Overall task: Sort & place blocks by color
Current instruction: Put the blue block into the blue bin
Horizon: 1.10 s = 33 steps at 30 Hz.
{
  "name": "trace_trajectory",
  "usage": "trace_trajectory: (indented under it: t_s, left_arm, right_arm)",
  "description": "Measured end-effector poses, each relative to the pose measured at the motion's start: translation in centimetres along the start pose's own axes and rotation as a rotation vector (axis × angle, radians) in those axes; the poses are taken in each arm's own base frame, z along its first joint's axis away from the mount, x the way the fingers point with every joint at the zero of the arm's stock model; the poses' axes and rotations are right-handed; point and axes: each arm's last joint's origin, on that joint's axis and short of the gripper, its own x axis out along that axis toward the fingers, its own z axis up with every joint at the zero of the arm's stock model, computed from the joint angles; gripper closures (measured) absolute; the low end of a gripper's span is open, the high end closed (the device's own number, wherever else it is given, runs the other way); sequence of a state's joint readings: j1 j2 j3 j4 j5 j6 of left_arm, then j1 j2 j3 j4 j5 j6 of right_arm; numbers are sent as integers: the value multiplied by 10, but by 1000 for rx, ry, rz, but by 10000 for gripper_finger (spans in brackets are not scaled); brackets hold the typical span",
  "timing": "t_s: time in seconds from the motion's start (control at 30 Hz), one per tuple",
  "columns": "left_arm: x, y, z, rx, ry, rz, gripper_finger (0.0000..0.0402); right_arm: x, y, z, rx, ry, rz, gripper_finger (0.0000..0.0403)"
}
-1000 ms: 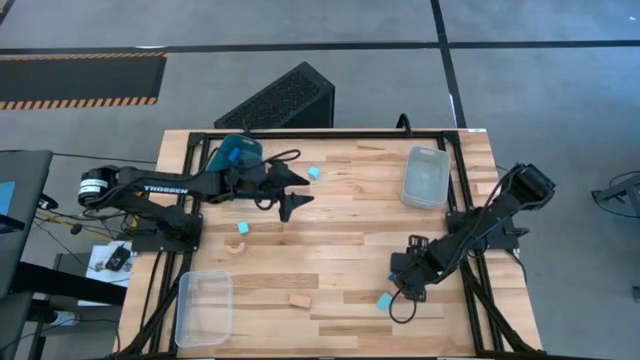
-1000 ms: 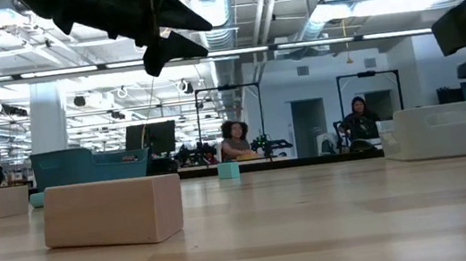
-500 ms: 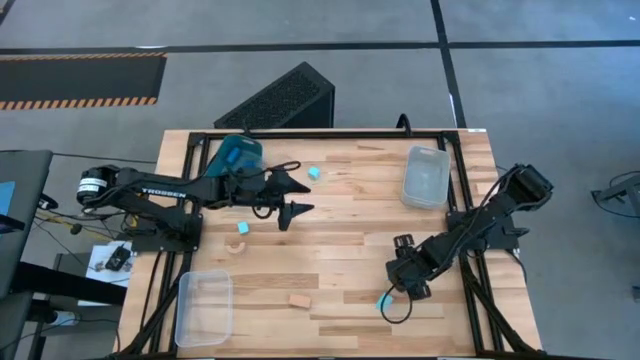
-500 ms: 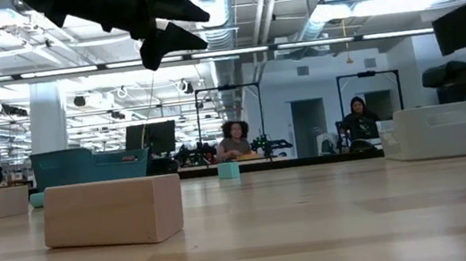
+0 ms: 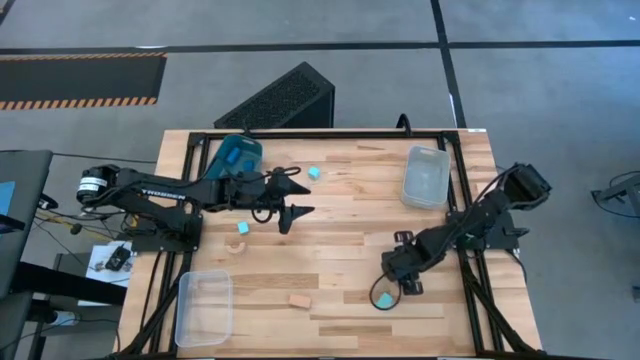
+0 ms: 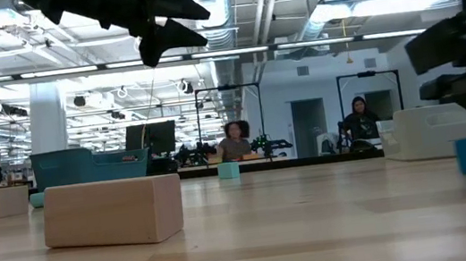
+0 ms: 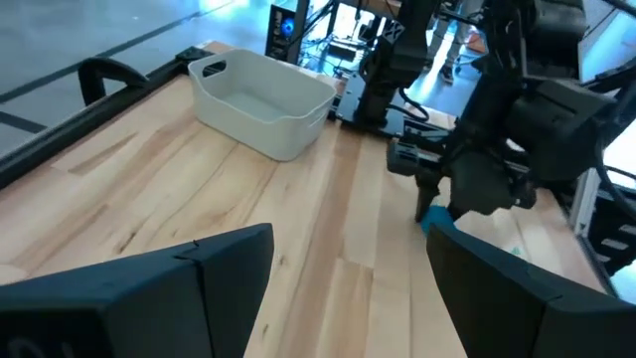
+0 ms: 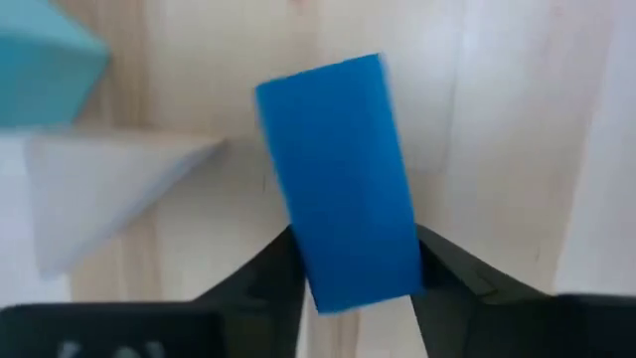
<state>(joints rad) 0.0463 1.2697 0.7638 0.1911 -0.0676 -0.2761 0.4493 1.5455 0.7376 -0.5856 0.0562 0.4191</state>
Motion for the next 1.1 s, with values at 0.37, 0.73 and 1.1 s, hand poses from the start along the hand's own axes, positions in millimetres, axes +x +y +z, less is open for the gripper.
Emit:
trace_trajectory:
  t_s: [0.37,0.73,1.1]
  left_arm:
    - [-3,-8,31,170,-6,12,148]
    - [-20,-4,55,142,-145,-23,148]
    - [-29,15,71,72,-189,-77,148]
  right_arm:
    - [-13,-26,23,408,-248,-102,264]
    - [-79,-65,79,685,-964,20,262]
    - [-107,-101,97,607,-1272,-20,262]
